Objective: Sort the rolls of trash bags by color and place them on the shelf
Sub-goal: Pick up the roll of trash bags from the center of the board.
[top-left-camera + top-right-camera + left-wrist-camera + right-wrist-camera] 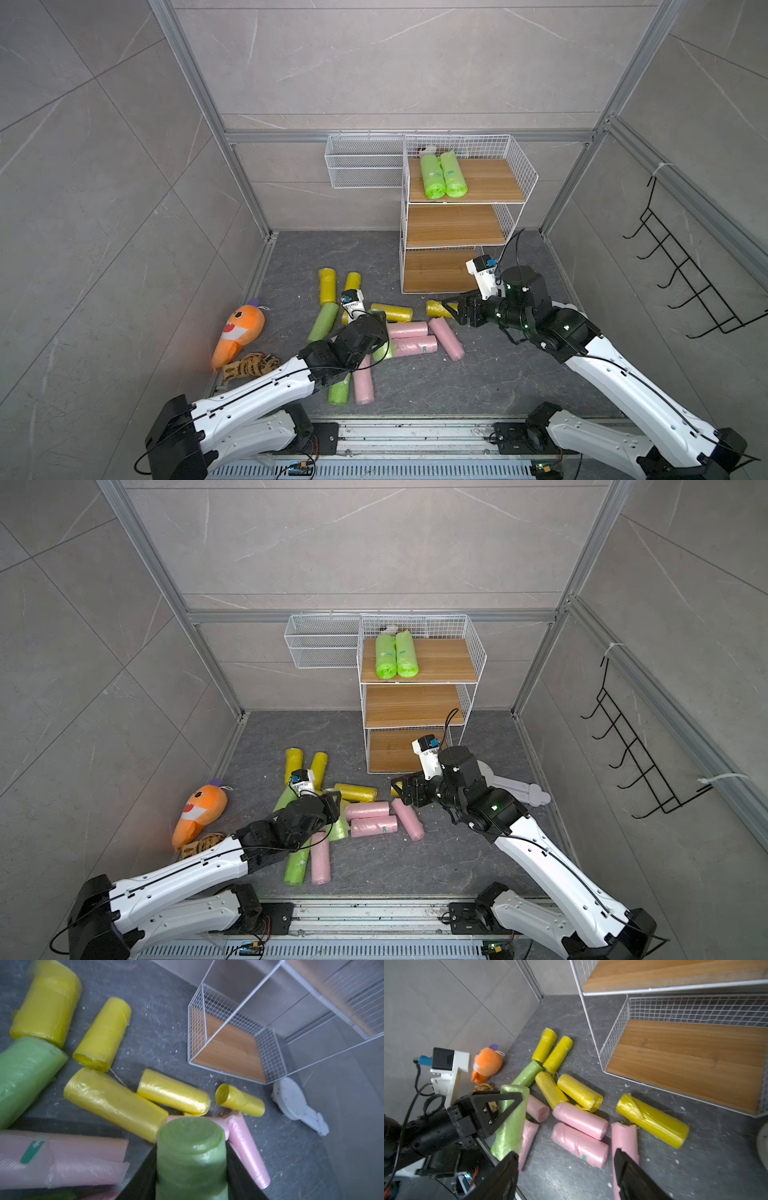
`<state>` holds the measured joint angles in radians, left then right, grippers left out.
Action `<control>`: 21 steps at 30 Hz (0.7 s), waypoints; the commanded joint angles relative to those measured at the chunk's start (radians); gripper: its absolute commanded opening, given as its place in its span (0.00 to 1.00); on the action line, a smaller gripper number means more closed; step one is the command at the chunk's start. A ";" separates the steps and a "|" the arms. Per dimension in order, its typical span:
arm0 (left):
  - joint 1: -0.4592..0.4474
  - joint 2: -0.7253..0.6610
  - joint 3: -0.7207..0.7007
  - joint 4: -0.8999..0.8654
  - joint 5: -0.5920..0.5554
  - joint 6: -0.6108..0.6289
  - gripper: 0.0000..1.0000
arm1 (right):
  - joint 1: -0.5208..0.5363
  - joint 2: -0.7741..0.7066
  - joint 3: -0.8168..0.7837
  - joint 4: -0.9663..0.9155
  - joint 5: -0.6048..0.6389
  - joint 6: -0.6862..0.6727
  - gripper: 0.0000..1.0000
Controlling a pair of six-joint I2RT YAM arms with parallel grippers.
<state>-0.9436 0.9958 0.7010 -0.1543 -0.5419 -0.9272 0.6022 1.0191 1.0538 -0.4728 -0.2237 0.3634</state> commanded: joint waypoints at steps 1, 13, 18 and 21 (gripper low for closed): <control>0.031 -0.015 0.084 0.159 -0.069 0.033 0.29 | 0.015 -0.001 -0.043 0.186 -0.062 0.124 0.76; 0.111 0.080 0.155 0.467 0.017 -0.053 0.27 | 0.086 0.034 -0.158 0.549 -0.054 0.306 0.84; 0.127 0.086 0.111 0.572 0.025 -0.144 0.27 | 0.108 0.058 -0.189 0.622 -0.044 0.345 0.89; 0.129 0.089 0.083 0.625 0.012 -0.198 0.27 | 0.122 0.070 -0.207 0.676 -0.036 0.374 0.92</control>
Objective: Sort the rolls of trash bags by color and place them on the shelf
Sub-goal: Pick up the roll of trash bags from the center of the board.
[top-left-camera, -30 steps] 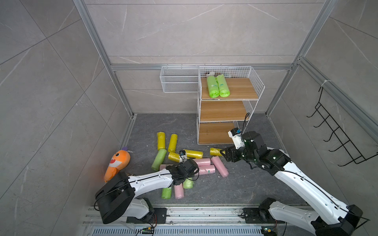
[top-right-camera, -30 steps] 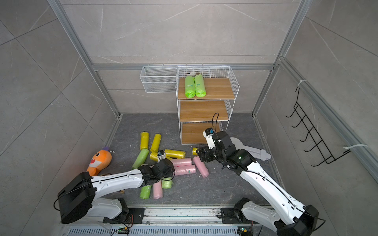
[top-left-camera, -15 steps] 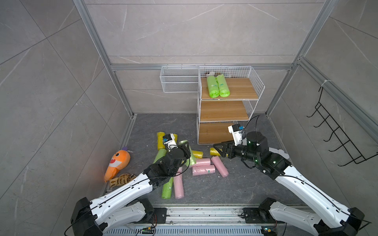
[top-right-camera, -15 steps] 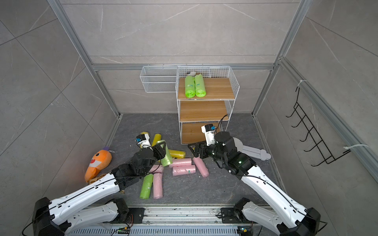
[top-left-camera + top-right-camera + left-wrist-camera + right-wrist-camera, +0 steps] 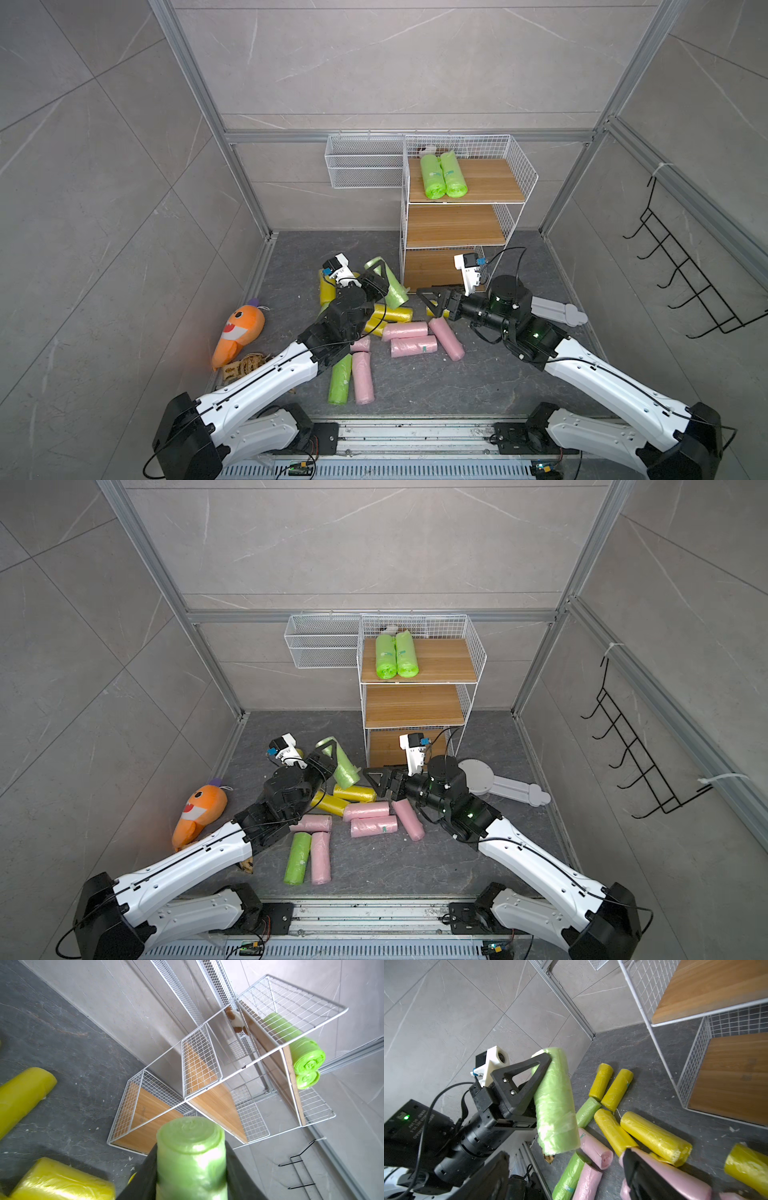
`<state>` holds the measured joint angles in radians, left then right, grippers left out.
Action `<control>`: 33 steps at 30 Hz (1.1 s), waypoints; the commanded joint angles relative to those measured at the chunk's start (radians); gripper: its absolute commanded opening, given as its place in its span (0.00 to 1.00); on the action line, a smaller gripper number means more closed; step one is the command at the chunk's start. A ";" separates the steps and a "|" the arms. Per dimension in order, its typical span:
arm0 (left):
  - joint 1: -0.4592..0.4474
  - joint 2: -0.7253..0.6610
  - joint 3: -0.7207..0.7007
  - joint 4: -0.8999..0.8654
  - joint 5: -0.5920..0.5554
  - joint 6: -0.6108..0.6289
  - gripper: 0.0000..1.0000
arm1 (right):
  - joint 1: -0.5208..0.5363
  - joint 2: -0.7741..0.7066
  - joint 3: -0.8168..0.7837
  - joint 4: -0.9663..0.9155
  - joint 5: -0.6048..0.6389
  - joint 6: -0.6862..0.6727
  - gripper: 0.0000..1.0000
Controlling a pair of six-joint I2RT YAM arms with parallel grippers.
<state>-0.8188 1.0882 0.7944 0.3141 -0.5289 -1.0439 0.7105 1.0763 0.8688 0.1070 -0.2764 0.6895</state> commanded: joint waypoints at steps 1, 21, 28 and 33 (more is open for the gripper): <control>0.004 -0.003 -0.019 0.171 -0.005 -0.101 0.27 | 0.020 0.017 -0.029 0.111 0.024 0.057 0.93; 0.004 0.029 -0.159 0.400 0.009 -0.405 0.26 | 0.111 0.166 -0.052 0.308 0.131 0.122 0.93; 0.004 0.044 -0.175 0.424 0.017 -0.445 0.25 | 0.124 0.207 -0.038 0.359 0.141 0.125 0.79; 0.004 0.050 -0.191 0.453 0.017 -0.469 0.25 | 0.126 0.246 -0.027 0.375 0.135 0.141 0.75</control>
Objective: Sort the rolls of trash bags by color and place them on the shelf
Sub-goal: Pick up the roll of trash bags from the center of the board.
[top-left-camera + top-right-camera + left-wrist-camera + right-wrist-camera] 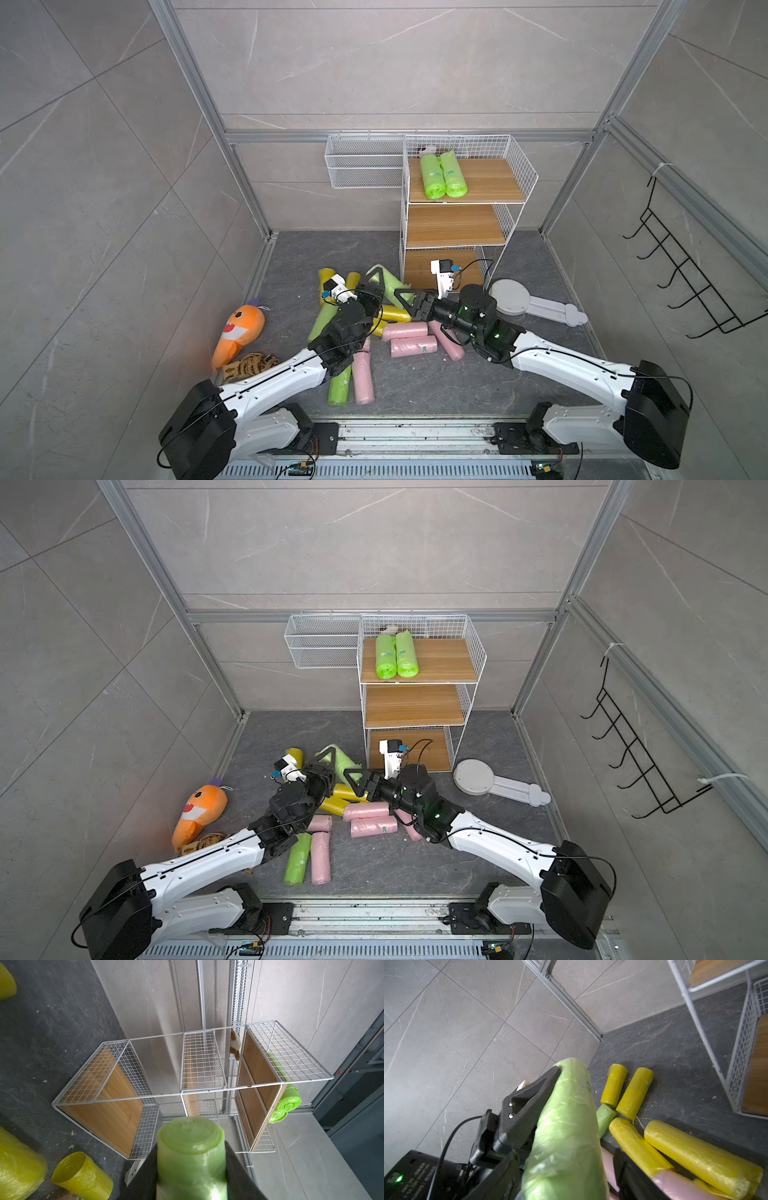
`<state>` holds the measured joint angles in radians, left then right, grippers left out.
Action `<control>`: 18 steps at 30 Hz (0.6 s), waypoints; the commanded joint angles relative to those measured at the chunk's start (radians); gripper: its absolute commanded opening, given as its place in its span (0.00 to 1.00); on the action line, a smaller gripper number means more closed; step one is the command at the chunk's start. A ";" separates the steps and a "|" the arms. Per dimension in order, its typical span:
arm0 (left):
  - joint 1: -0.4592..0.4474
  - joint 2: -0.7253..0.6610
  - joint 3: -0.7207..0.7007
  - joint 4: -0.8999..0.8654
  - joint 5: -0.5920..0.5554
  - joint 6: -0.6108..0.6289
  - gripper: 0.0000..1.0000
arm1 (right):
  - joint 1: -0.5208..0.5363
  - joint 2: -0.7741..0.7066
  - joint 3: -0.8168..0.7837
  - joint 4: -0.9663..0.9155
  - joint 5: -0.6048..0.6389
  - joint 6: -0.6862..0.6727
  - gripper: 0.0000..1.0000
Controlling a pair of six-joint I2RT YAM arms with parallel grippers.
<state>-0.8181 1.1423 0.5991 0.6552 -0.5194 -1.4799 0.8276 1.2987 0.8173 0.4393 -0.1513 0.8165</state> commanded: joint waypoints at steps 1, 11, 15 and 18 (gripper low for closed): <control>0.004 -0.003 0.002 0.116 0.006 -0.041 0.26 | 0.010 0.033 0.028 0.045 0.009 0.015 0.76; 0.004 -0.010 -0.010 0.119 -0.002 -0.051 0.29 | 0.010 0.036 0.042 0.031 0.045 -0.005 0.48; 0.004 -0.018 -0.022 0.115 -0.011 -0.059 0.36 | 0.011 0.001 0.046 -0.016 0.080 -0.038 0.38; 0.004 -0.019 -0.024 0.105 -0.011 -0.060 0.47 | 0.010 -0.012 0.064 -0.062 0.091 -0.062 0.33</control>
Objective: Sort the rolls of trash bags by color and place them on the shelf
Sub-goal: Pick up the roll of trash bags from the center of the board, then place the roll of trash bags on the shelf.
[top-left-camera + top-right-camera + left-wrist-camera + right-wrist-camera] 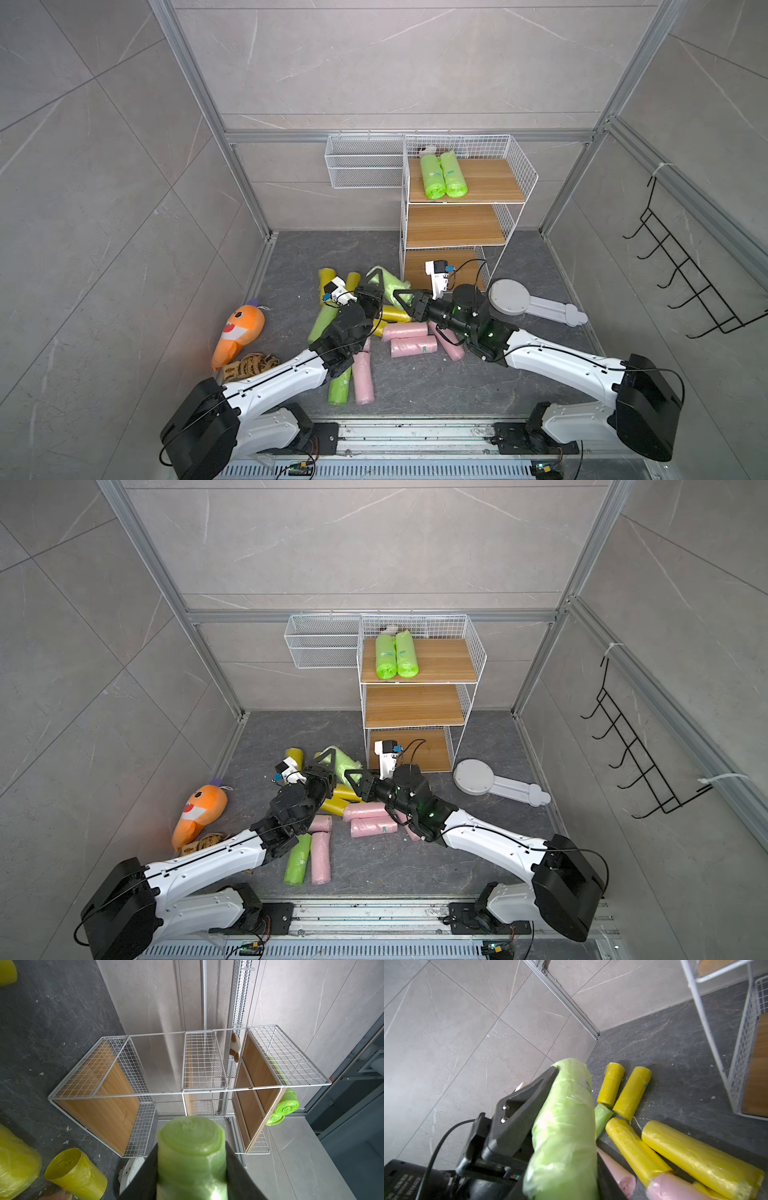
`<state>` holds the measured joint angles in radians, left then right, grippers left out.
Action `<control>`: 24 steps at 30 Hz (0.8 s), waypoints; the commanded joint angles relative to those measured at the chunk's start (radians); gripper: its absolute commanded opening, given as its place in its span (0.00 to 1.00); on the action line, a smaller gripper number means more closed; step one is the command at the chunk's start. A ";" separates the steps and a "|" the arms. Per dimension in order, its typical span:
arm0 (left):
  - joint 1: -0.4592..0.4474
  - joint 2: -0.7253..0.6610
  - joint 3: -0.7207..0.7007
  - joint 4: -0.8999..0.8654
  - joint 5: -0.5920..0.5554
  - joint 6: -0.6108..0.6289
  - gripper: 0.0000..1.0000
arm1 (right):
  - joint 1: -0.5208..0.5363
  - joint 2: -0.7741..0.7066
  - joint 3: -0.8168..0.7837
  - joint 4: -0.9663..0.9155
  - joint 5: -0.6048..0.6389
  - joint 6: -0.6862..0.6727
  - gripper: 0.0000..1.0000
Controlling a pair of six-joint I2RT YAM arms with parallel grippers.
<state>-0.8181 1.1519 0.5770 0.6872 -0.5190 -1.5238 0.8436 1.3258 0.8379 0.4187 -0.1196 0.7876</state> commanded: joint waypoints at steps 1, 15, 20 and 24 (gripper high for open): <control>0.004 -0.029 -0.001 0.069 -0.012 -0.013 0.50 | -0.007 -0.041 0.054 -0.060 0.061 -0.043 0.31; 0.018 -0.083 0.057 -0.157 -0.003 0.226 0.88 | -0.063 -0.144 0.189 -0.403 0.093 -0.221 0.28; 0.026 -0.112 0.114 -0.290 -0.006 0.449 0.88 | -0.079 -0.193 0.303 -0.593 0.119 -0.353 0.28; 0.027 -0.108 0.200 -0.418 0.018 0.648 0.88 | -0.089 -0.195 0.443 -0.753 0.157 -0.453 0.28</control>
<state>-0.7956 1.0641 0.6991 0.3679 -0.5182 -1.0977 0.7628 1.1595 1.1797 -0.2134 -0.0090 0.4557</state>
